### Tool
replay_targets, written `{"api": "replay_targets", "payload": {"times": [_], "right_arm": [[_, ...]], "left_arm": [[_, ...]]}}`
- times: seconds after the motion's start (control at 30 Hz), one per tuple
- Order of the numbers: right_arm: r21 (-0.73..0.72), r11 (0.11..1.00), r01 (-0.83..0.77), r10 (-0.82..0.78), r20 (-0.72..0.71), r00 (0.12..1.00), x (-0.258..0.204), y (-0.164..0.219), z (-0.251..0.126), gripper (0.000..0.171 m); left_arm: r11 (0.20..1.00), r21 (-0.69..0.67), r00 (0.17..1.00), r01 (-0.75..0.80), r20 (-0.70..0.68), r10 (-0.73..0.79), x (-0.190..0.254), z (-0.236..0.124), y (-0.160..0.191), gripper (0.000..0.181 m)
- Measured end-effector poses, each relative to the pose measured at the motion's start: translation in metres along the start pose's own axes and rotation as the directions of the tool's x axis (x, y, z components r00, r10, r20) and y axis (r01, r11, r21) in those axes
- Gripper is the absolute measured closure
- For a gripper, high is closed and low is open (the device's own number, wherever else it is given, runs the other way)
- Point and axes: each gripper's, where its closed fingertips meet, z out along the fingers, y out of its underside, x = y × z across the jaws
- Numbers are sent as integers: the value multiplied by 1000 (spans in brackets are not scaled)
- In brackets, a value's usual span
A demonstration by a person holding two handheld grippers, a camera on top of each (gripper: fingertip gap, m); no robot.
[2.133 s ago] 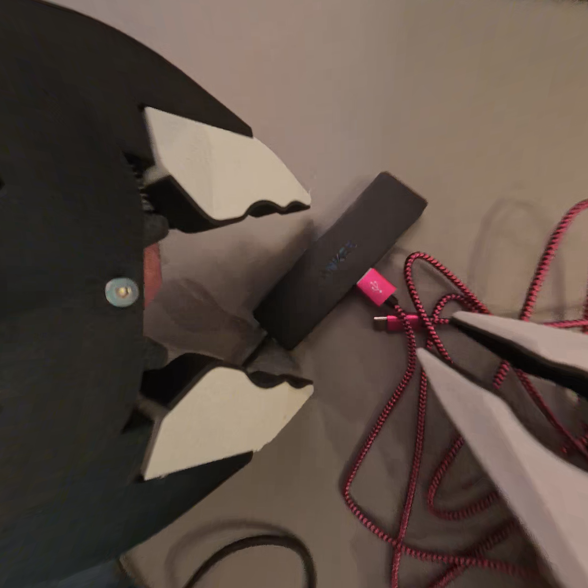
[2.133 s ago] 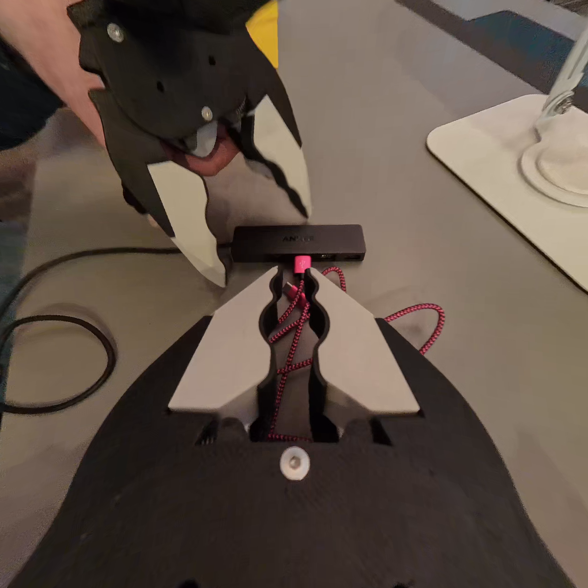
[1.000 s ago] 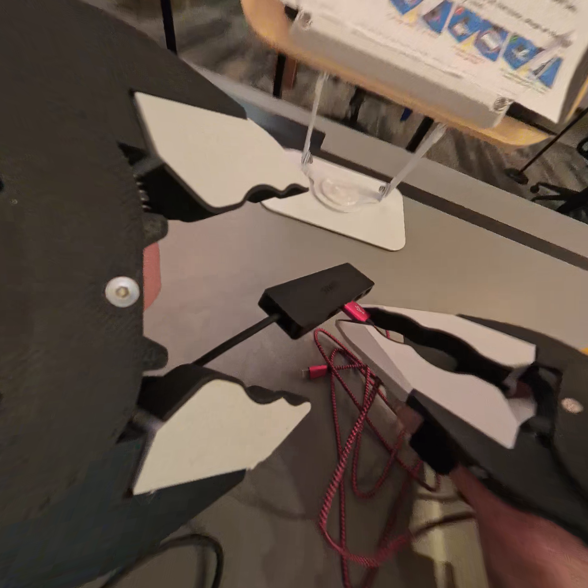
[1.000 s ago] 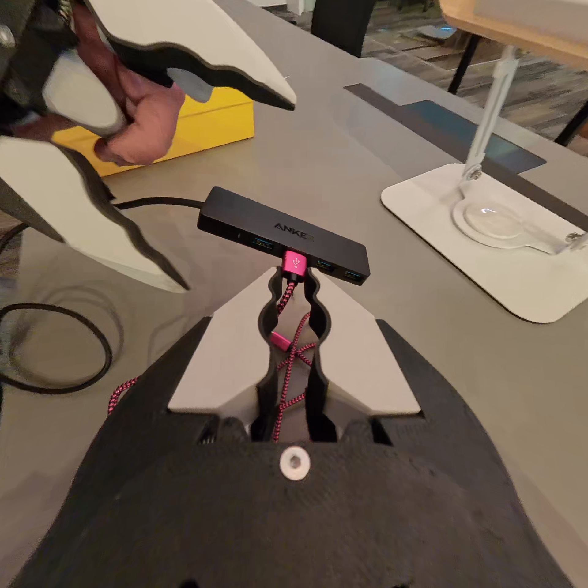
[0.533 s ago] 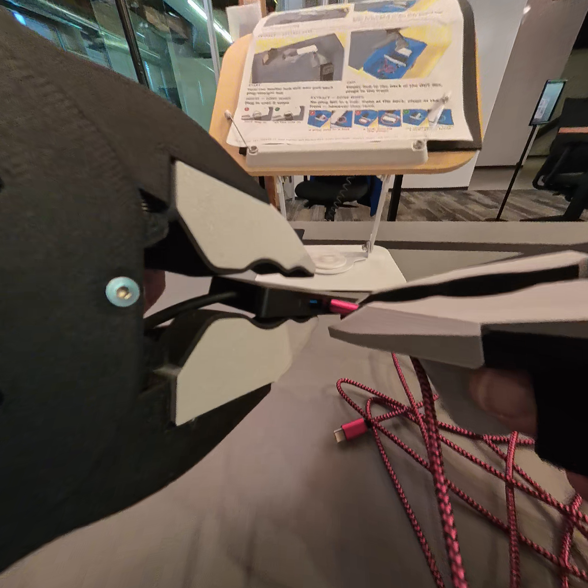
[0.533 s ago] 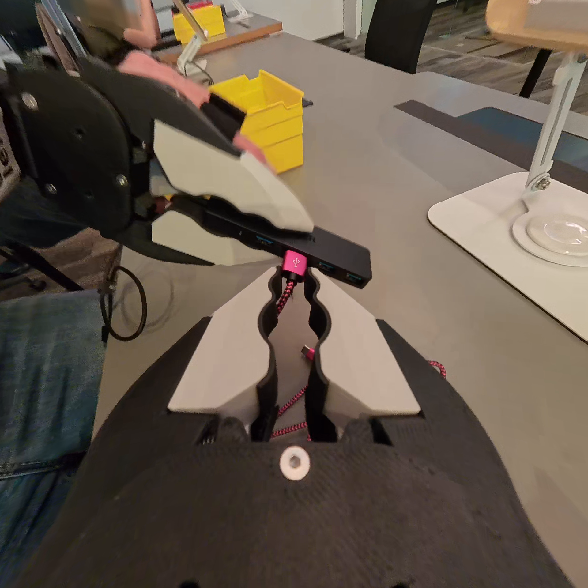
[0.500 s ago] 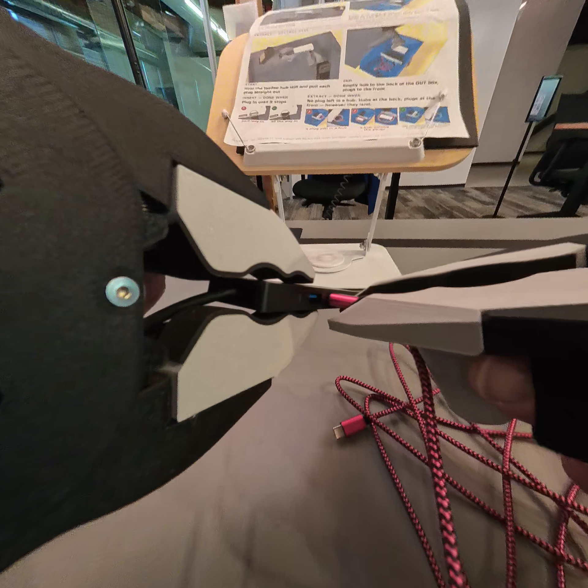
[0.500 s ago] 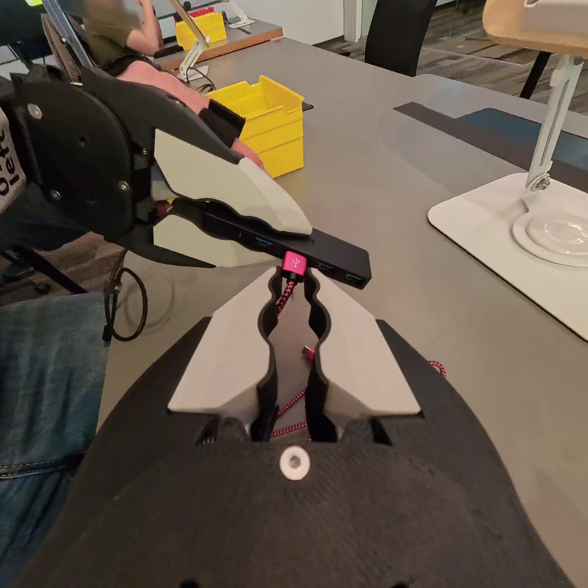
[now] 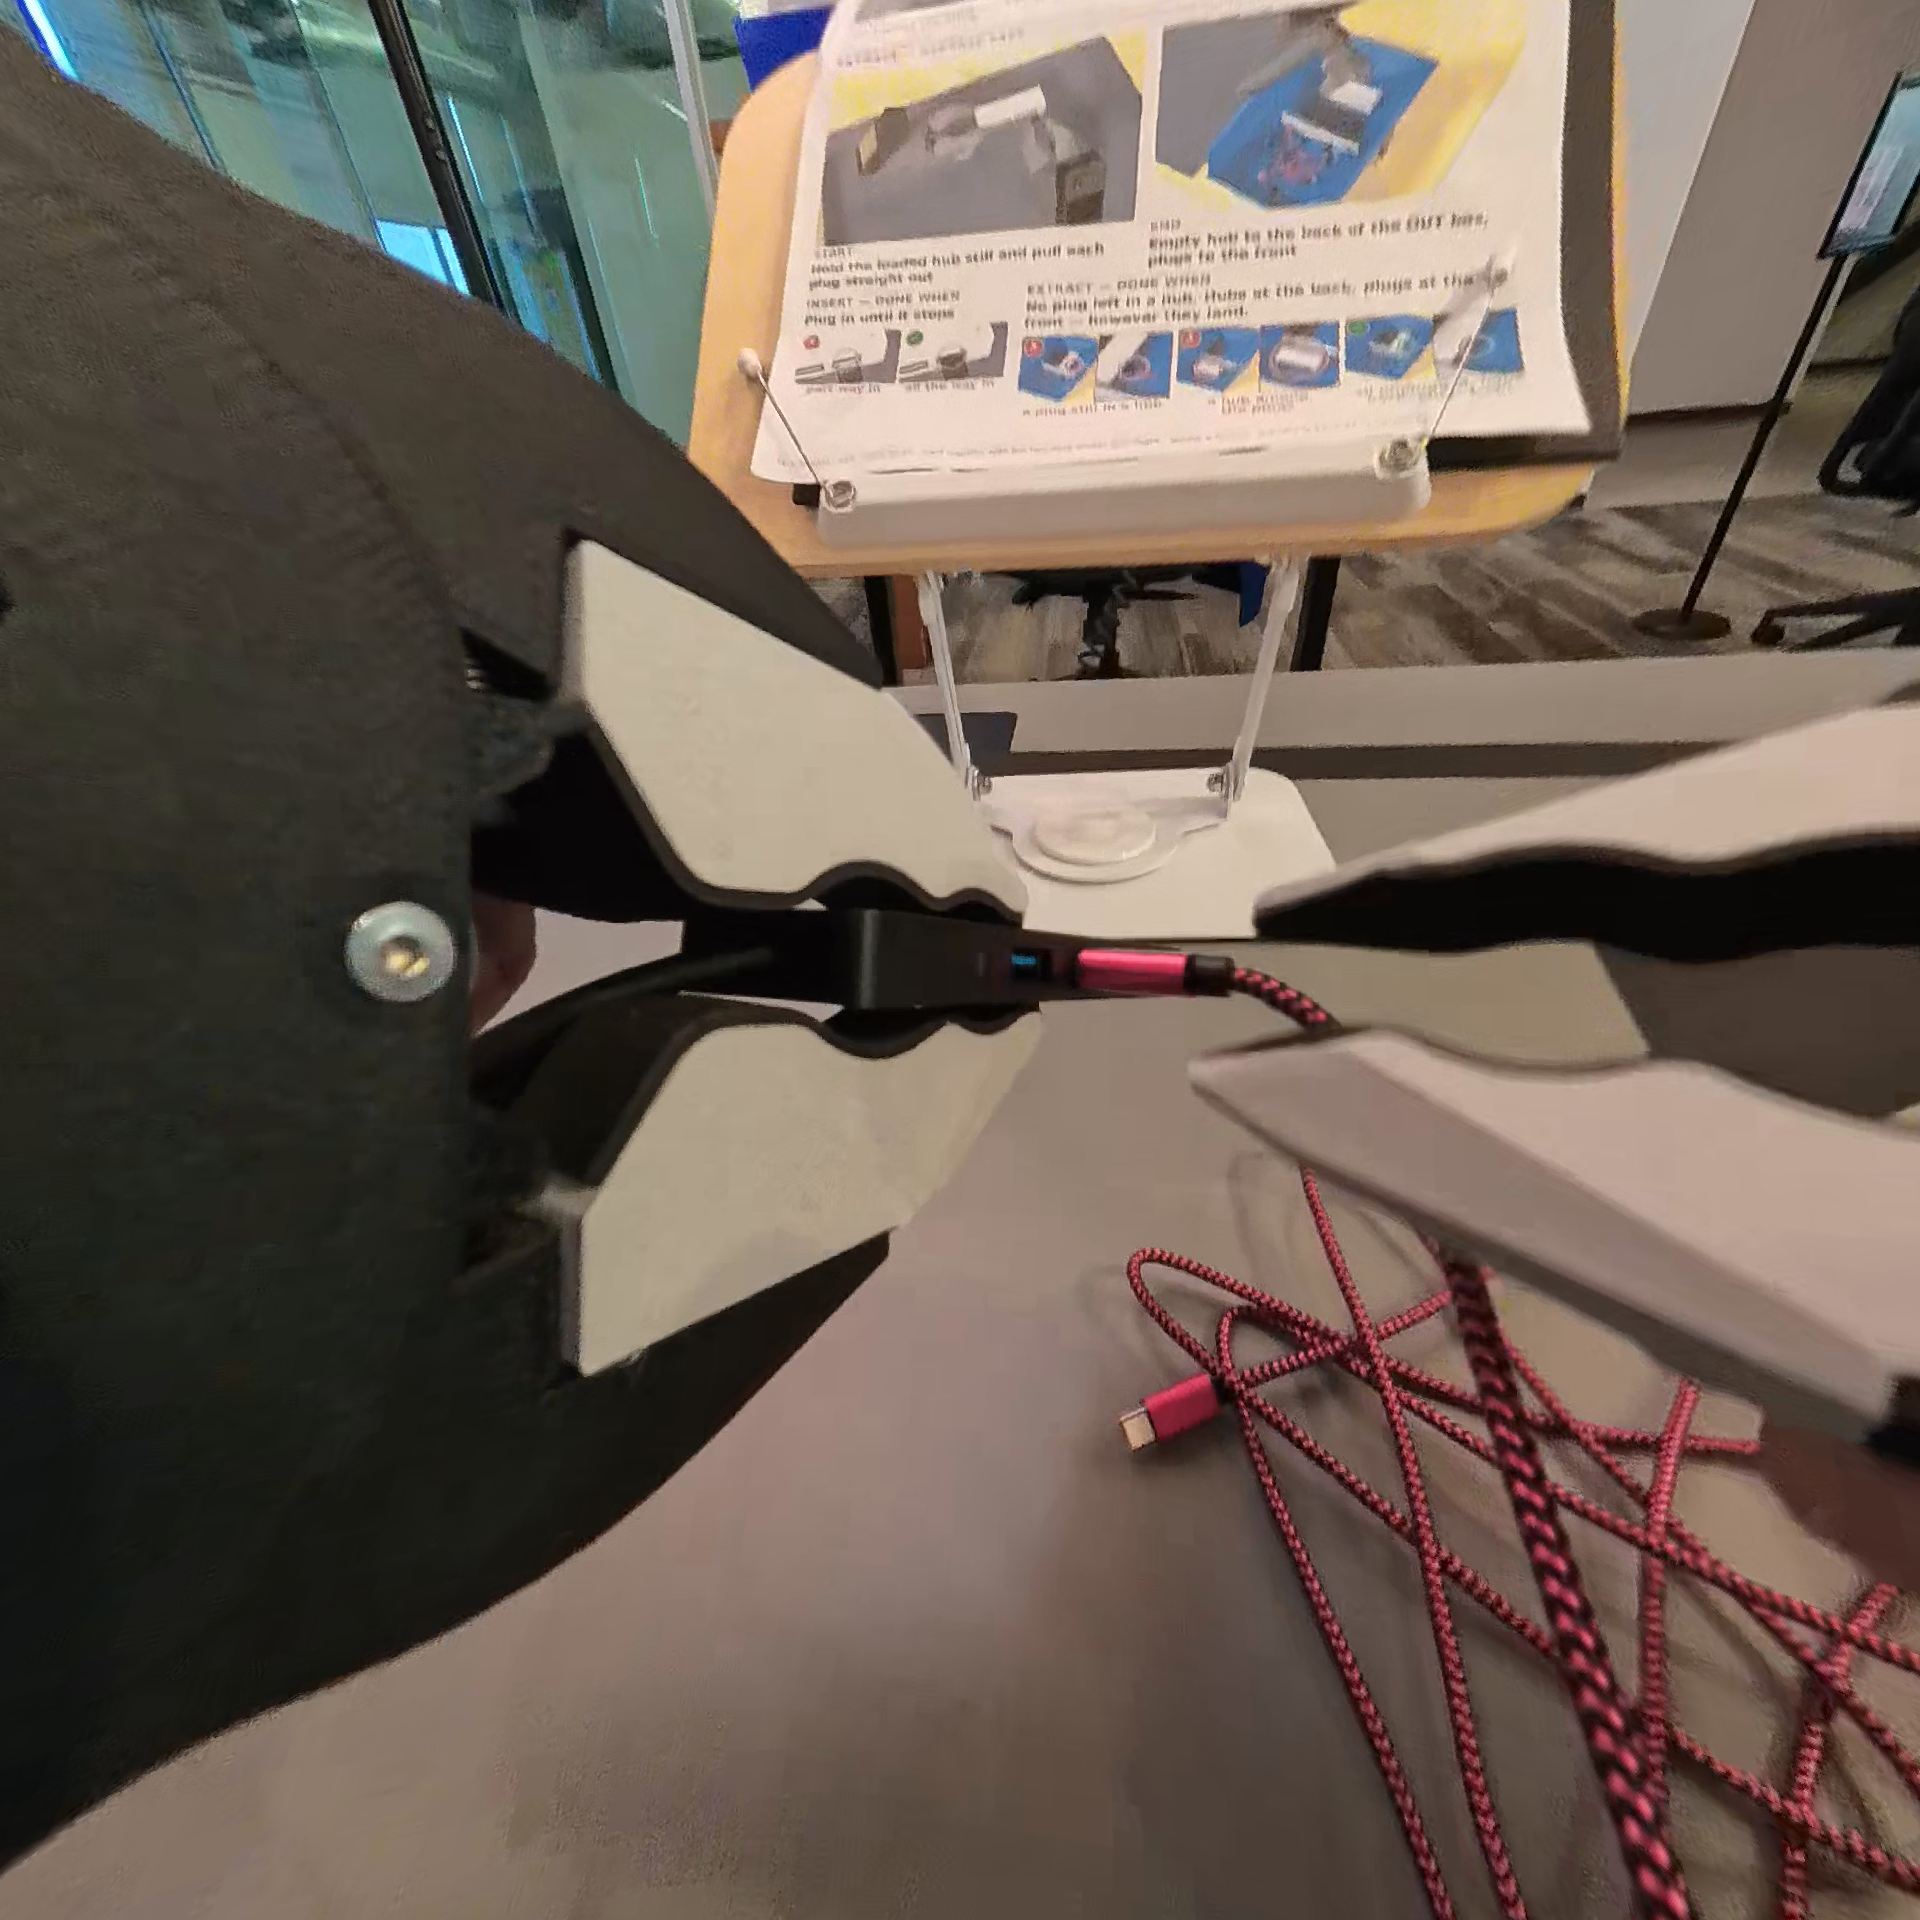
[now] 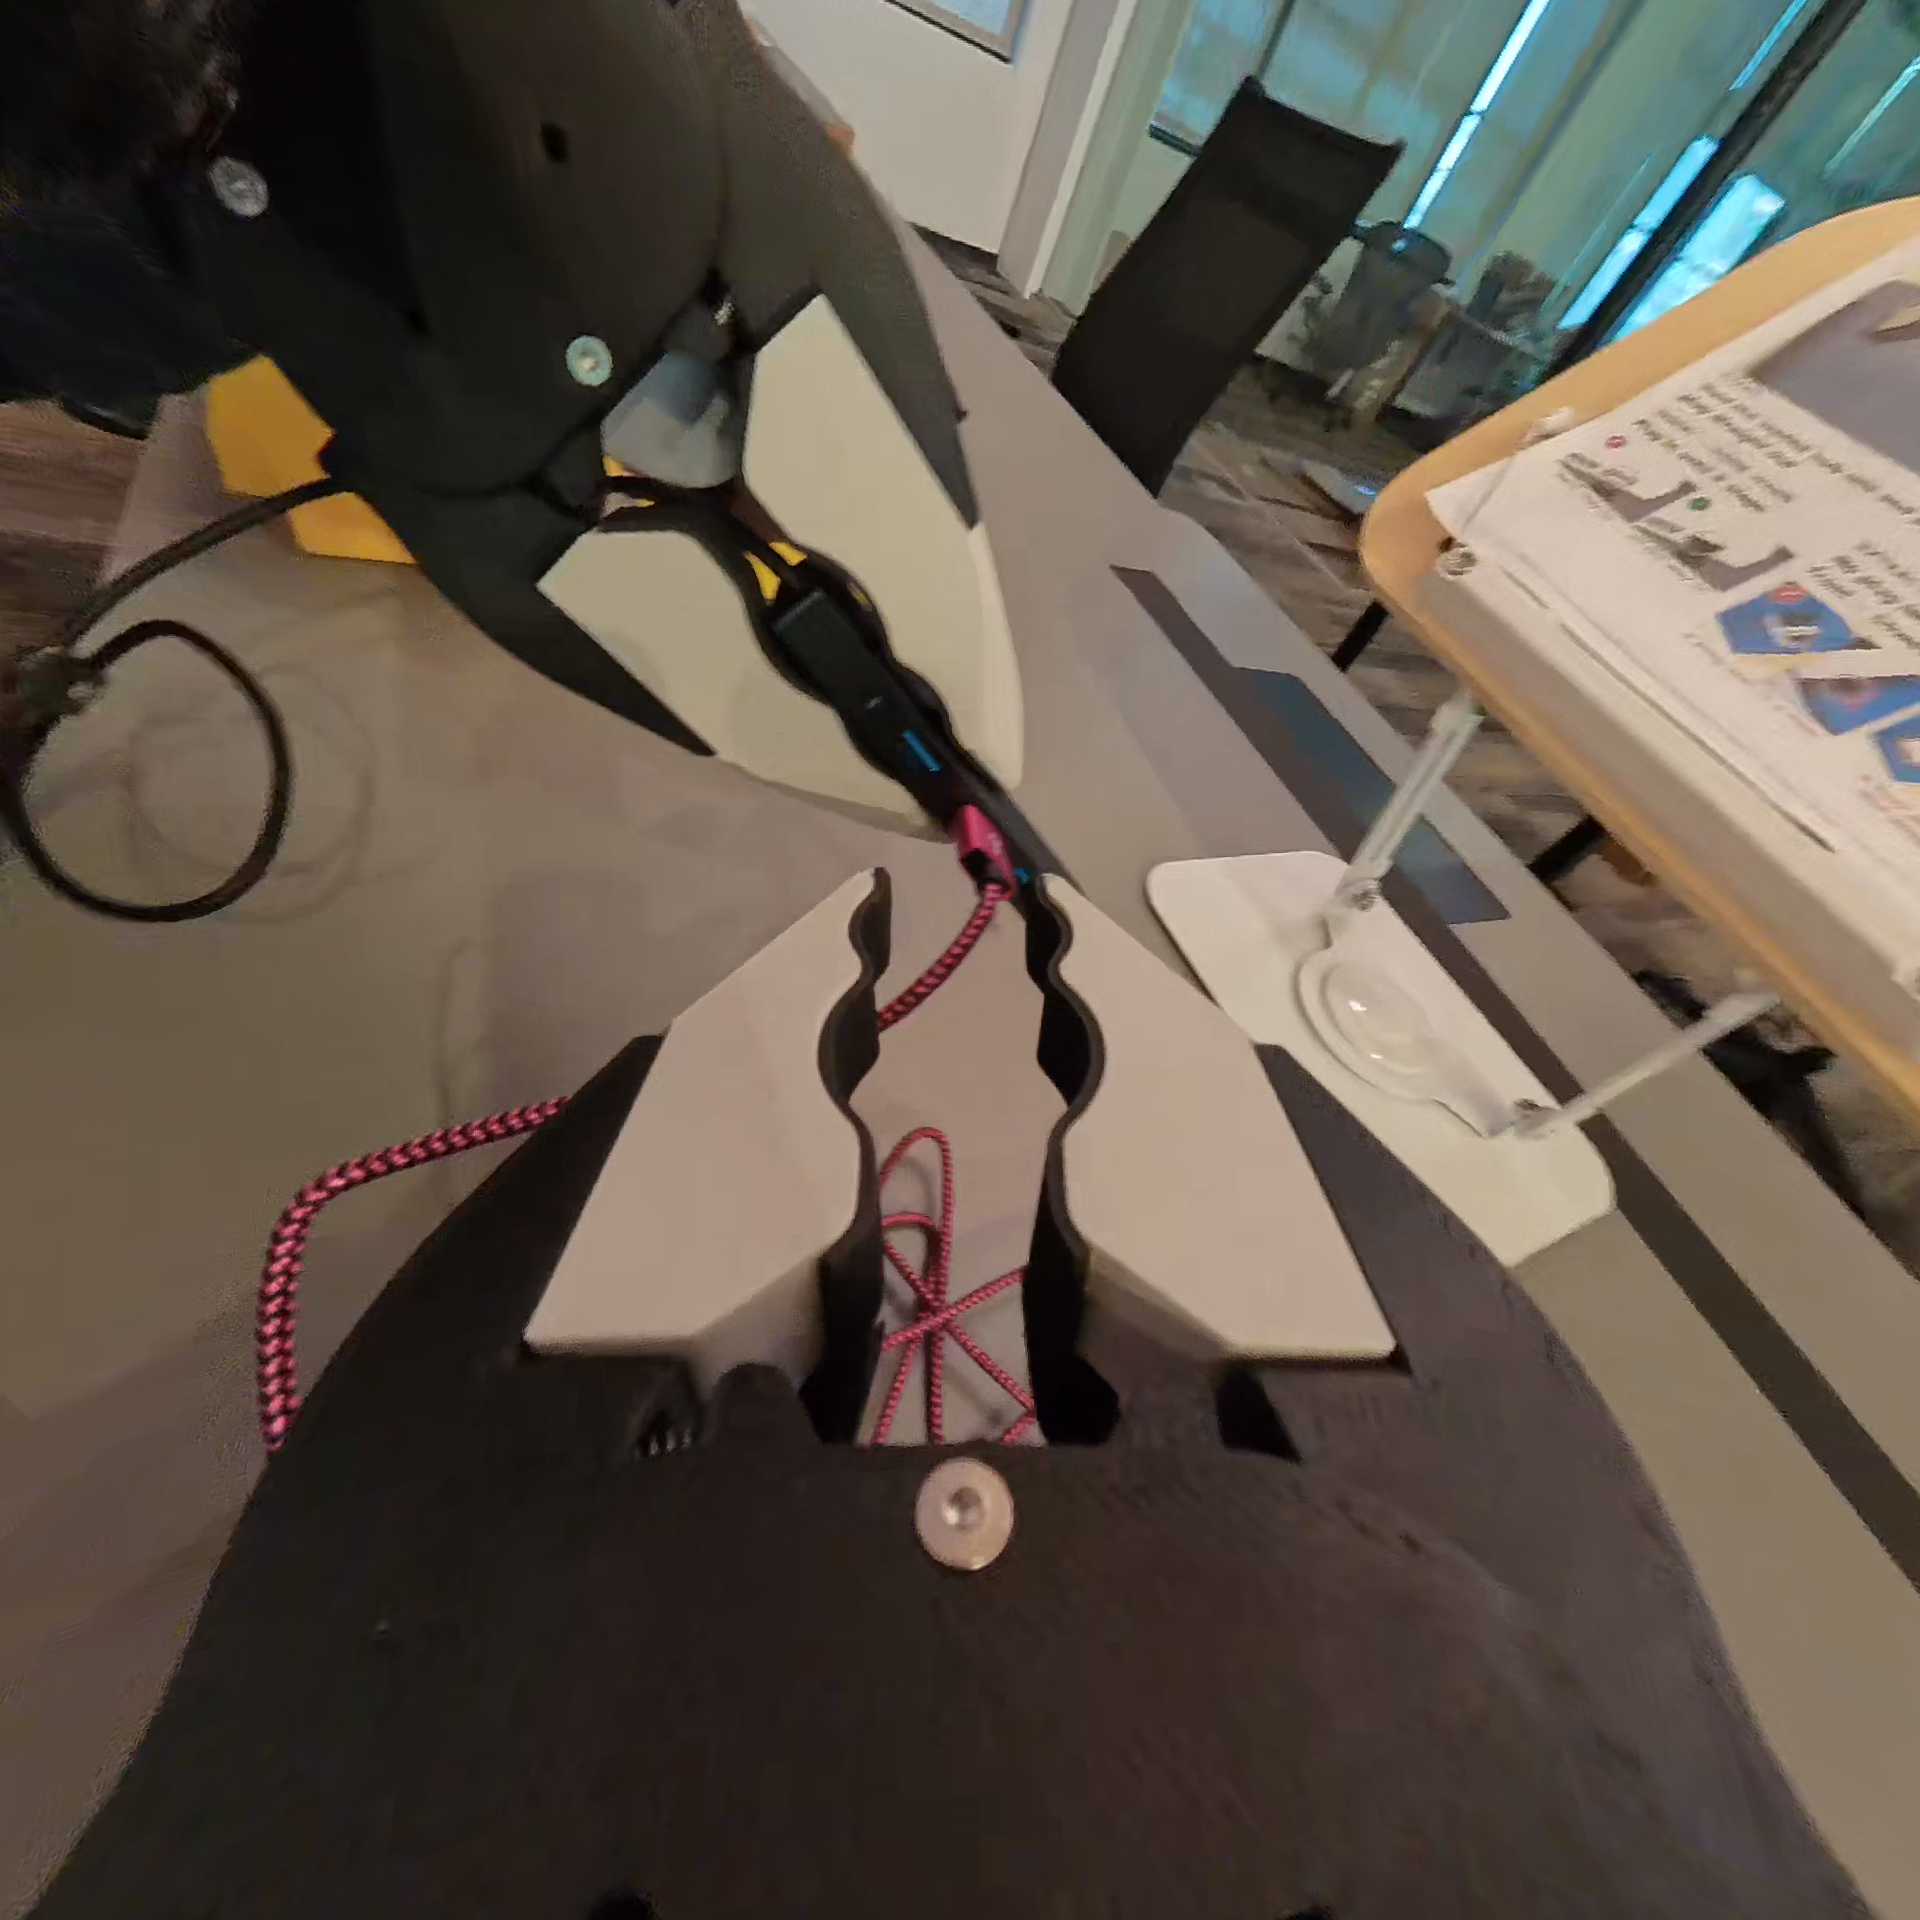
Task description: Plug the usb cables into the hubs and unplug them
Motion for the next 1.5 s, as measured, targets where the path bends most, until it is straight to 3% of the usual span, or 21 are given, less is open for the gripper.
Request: {"api": "replay_targets", "payload": {"times": [0.1,0.23,0.37,0.5,0.57,1.07,1.5], "right_arm": [[15,993,-113,111,83,990,-8,-5,4,132],[141,880,-454,428,179,886,4,-20,4,156],[212,794,-570,533,209,820,10,-26,5,157],[215,774,-596,571,169,803,14,-22,13,148],[235,762,-604,580,167,797,15,-24,15,159],[404,634,-659,634,216,743,21,-31,18,158],[398,701,-592,576,174,799,17,-27,16,159]], "left_arm": [[1000,25,998,13,58,-15,-12,-6,-3,170],[998,59,990,26,139,-34,-21,-13,-7,170],[999,40,980,5,197,-13,-27,-15,-6,170],[1000,19,982,-4,191,0,-24,-11,-2,170],[1000,21,982,3,190,-7,-22,-10,-3,170],[996,32,961,81,264,-87,-31,-12,-3,170],[995,43,962,89,256,-97,-27,-11,-5,170]]}}
